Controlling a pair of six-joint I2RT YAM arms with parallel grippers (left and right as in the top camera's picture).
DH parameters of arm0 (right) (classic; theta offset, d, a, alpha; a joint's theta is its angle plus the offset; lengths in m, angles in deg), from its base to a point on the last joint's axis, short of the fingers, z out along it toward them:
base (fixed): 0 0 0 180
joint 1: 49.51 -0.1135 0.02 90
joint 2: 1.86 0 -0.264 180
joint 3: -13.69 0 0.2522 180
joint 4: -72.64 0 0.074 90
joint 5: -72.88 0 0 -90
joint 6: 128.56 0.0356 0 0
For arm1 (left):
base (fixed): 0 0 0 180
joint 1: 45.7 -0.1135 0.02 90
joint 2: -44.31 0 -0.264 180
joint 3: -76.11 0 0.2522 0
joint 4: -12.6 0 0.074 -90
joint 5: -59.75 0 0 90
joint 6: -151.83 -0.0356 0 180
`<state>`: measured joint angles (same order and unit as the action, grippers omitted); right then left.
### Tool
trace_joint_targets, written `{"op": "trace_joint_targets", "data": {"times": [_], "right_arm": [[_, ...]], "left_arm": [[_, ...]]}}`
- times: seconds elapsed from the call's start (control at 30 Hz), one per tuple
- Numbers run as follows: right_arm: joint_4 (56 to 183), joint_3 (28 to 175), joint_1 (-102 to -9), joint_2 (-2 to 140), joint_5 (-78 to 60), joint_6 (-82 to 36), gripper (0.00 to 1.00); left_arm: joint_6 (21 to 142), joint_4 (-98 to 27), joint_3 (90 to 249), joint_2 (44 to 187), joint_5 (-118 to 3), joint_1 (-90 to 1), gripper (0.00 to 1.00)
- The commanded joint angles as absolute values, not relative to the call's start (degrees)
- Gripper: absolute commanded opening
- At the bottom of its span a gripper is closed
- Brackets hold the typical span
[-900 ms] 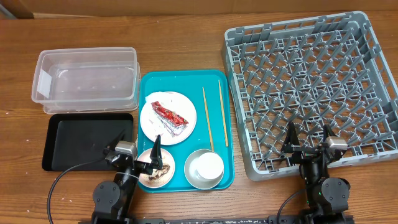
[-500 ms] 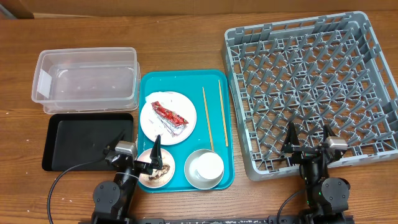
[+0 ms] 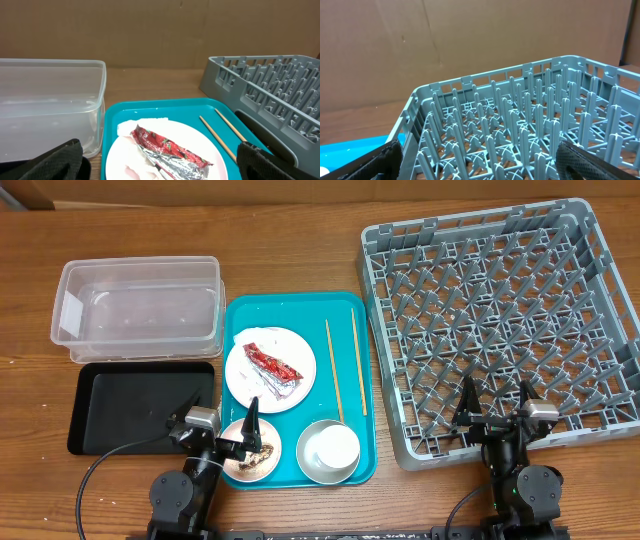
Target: Sort waste into correct bins and load items into the dishwasher
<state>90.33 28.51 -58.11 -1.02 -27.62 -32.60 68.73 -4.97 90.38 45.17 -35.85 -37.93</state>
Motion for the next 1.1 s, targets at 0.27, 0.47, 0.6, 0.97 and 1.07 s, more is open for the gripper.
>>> {"op": "trace_joint_targets", "data": {"times": [0.27,0.47,0.6,0.97,1.07], "right_arm": [[89.89,27.9,-57.8,-1.63,-27.55,-32.54,1.0],[89.82,27.9,-57.8,-1.63,-27.58,-32.56,1.0],[87.35,27.92,-57.8,-1.63,-27.34,-32.54,1.0],[84.49,36.56,-57.8,-1.11,-12.47,-21.33,1.0],[94.15,46.85,-57.8,2.87,-12.47,-21.33,1.0]], "left_arm": [[68.64,-5.06,90.14,44.6,-36.05,-38.27,1.0],[68.64,-5.06,90.14,44.6,-36.05,-38.27,1.0],[66.78,-4.43,90.14,44.6,-33.95,-38.27,1.0],[70.92,7.88,98.38,45.45,-43.83,-38.27,1.0],[70.85,-2.92,109.66,50.55,-43.83,-38.27,1.0]]}}
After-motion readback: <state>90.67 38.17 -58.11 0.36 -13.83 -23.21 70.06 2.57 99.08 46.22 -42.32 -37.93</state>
